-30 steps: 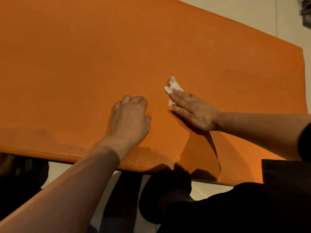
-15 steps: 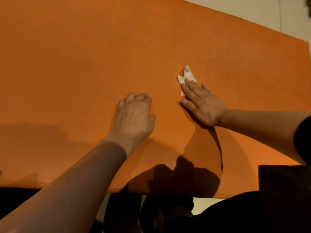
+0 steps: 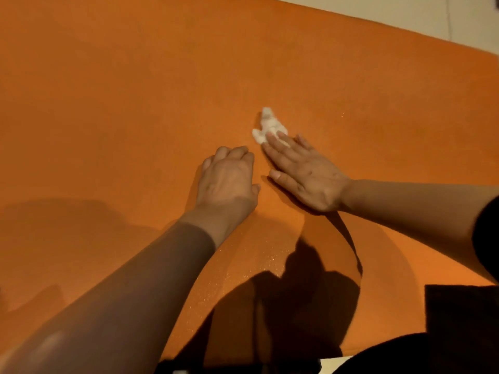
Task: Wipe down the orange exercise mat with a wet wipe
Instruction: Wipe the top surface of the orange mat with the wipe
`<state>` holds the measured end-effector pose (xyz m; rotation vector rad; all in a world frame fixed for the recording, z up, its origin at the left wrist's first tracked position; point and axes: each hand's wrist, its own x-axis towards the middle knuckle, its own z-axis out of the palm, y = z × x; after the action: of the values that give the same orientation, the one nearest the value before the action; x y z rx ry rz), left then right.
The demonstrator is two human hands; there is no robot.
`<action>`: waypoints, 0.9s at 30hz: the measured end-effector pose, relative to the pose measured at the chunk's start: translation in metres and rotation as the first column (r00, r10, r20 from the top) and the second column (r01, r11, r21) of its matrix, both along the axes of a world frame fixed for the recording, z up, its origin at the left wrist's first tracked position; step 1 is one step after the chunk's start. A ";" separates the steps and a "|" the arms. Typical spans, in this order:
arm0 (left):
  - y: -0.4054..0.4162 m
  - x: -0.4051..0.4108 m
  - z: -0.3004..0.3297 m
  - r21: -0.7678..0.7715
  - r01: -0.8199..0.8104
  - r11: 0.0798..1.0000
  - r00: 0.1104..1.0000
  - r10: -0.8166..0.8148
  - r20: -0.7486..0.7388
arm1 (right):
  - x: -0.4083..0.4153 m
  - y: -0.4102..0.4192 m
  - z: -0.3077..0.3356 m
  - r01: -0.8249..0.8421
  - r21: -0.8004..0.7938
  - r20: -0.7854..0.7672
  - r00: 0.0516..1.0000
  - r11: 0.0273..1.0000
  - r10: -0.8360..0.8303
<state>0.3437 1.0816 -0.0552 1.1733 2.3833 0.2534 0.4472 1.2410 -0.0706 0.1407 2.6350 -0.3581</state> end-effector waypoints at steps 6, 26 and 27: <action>0.029 -0.012 -0.007 0.004 0.043 0.999 0.999 -0.044 0.024 | -0.006 0.060 -0.009 0.081 0.139 -0.053 0.996 0.987 -0.074; 0.115 -0.094 -0.018 0.053 0.179 0.982 0.976 -0.171 -0.131 | -0.081 0.095 -0.031 0.140 0.087 -0.238 0.964 0.986 -0.116; 0.119 -0.096 -0.018 0.048 0.189 0.981 0.974 -0.181 -0.134 | -0.083 0.107 -0.031 0.172 0.117 -0.239 0.961 0.978 -0.140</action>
<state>0.2475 1.2007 -0.0734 1.4707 2.3690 0.1938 0.3641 1.3477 -0.1017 0.3751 2.8870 -0.2585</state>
